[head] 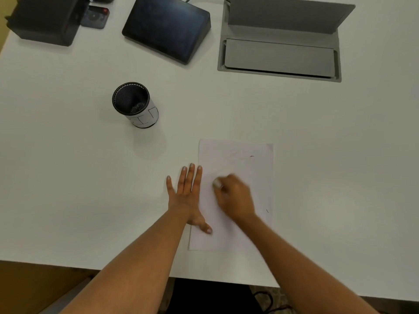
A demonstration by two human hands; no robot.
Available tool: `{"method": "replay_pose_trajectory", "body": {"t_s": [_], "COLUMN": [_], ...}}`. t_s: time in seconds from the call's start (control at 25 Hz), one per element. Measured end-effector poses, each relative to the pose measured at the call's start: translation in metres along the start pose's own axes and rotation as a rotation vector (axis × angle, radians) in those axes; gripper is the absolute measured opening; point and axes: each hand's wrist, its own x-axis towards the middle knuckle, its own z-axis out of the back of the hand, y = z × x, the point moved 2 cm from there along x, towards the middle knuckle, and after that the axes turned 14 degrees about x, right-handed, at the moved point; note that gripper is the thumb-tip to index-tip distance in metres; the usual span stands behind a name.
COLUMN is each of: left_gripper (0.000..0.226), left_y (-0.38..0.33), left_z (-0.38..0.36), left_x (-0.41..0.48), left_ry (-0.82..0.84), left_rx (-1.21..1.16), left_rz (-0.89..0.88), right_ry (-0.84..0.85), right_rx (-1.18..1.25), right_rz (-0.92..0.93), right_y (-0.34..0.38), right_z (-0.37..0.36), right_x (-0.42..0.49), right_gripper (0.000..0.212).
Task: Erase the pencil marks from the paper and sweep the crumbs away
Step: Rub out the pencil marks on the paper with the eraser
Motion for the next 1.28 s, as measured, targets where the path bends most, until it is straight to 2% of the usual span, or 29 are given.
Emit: {"method": "replay_pose_trajectory", "body": {"t_s": [0.08, 0.12, 0.16, 0.28, 0.36, 0.4, 0.52, 0.56, 0.6, 0.76, 0.84, 0.88, 1.0, 1.04, 1.2, 1.28], "left_gripper": [0.164, 0.165, 0.168, 0.173, 0.173, 0.172, 0.172, 0.172, 0.172, 0.174, 0.174, 0.174, 0.172, 0.172, 0.174, 0.174], "left_y": [0.0, 0.0, 0.0, 0.001, 0.001, 0.001, -0.001, -0.001, -0.001, 0.001, 0.0, 0.0, -0.001, -0.001, 0.0, 0.0], "left_z": [0.0, 0.001, 0.001, 0.001, 0.0, -0.001, 0.001, 0.001, 0.001, 0.001, 0.001, 0.0, 0.002, 0.002, 0.0, 0.0], "left_x": [0.0, 0.0, 0.0, 0.001, 0.001, 0.001, 0.0, 0.0, 0.001, 0.0, 0.0, 0.0, 0.0, 0.0, 0.002, 0.001], "left_ry": [-0.007, -0.005, 0.0, 0.007, 0.01, 0.008, 0.011, 0.016, 0.014, 0.011, 0.014, 0.018, 0.031, 0.03, 0.008, 0.01], "left_rx": [-0.015, -0.017, -0.014, -0.012, -0.015, -0.012, -0.011, -0.012, -0.012, -0.023, -0.021, -0.021, -0.007, -0.012, -0.033, -0.03], "left_rz": [0.008, 0.007, 0.003, -0.003, -0.004, -0.006, -0.004, -0.003, -0.002, -0.004, -0.003, -0.001, -0.001, -0.002, -0.006, -0.008], "right_ry": [0.224, 0.266, 0.238, -0.073, -0.184, -0.149, 0.19, 0.213, 0.156, -0.261, -0.309, -0.247, 0.127, 0.123, -0.324, -0.393], "right_rx": [0.003, -0.003, -0.012, -0.066, -0.013, 0.019, 0.105, 0.105, 0.094, 0.01, 0.058, 0.098, 0.101, 0.088, -0.037, -0.024], "right_rz": [0.149, 0.176, 0.145, -0.035, -0.088, -0.09, 0.027, 0.046, 0.022, -0.141, -0.171, -0.165, -0.029, -0.012, -0.3, -0.331], "right_y": [0.011, 0.008, 0.001, -0.022, -0.021, -0.013, 0.009, 0.004, -0.006, -0.043, -0.032, -0.021, 0.006, 0.0, -0.057, -0.061], "right_z": [-0.02, -0.017, -0.006, 0.034, 0.035, 0.024, -0.011, -0.007, 0.004, 0.058, 0.048, 0.031, -0.009, -0.002, 0.086, 0.098], "right_x": [-0.041, -0.037, -0.018, 0.043, 0.045, 0.031, -0.032, -0.032, -0.018, 0.041, 0.034, 0.02, -0.028, -0.024, 0.043, 0.05], "right_gripper": [0.007, 0.009, 0.01, 0.01, 0.008, 0.007, 0.006, 0.007, 0.008, 0.008, 0.003, 0.003, 0.006, 0.007, 0.013, 0.015]}}
